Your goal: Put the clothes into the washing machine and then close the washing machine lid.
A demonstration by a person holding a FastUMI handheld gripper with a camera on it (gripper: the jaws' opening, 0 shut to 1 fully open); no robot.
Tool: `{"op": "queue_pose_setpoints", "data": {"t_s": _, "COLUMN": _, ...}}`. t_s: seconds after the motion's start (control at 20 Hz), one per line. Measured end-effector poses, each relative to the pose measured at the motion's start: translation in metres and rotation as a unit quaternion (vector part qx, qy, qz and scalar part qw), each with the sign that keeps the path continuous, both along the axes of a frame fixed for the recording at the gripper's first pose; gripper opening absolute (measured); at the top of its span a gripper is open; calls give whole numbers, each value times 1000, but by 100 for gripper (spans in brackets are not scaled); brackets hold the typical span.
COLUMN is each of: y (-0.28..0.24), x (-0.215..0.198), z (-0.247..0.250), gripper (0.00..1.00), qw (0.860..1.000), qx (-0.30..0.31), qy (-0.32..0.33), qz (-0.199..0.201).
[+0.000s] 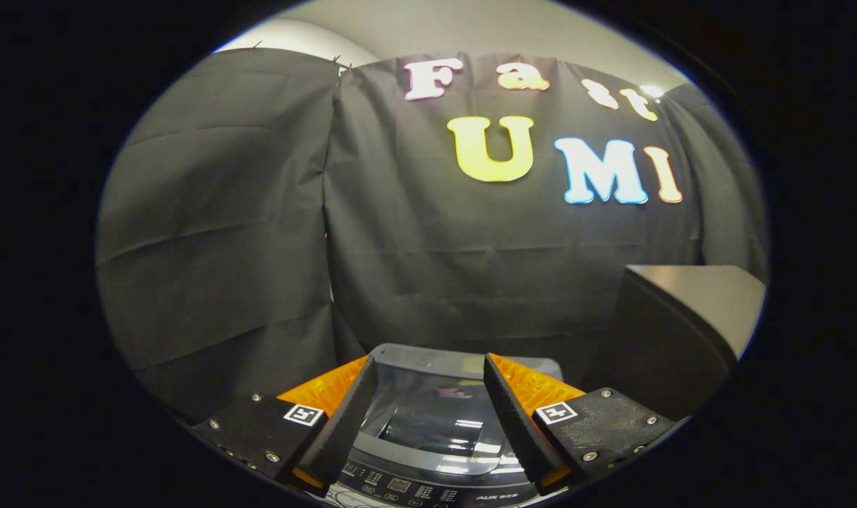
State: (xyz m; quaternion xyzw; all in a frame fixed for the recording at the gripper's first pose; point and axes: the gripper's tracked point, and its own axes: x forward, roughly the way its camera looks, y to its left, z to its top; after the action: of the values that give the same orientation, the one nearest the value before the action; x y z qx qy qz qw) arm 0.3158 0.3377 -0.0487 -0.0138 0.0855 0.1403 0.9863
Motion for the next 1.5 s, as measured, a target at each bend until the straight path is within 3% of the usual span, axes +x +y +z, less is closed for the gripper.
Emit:
{"op": "queue_pose_setpoints", "data": {"t_s": 0.5, "y": -117, "x": -59, "z": 87, "gripper": 93, "qw": 996, "qx": -8, "qy": -83, "qz": -33}}
{"op": "queue_pose_setpoints", "data": {"t_s": 1.15, "y": -280, "x": -149, "z": 111, "gripper": 93, "qw": 989, "qx": -5, "qy": -103, "qz": -106}}
{"op": "queue_pose_setpoints", "data": {"t_s": 1.5, "y": -326, "x": -175, "z": 116, "gripper": 93, "qw": 985, "qx": 10, "qy": -106, "qz": -134}}
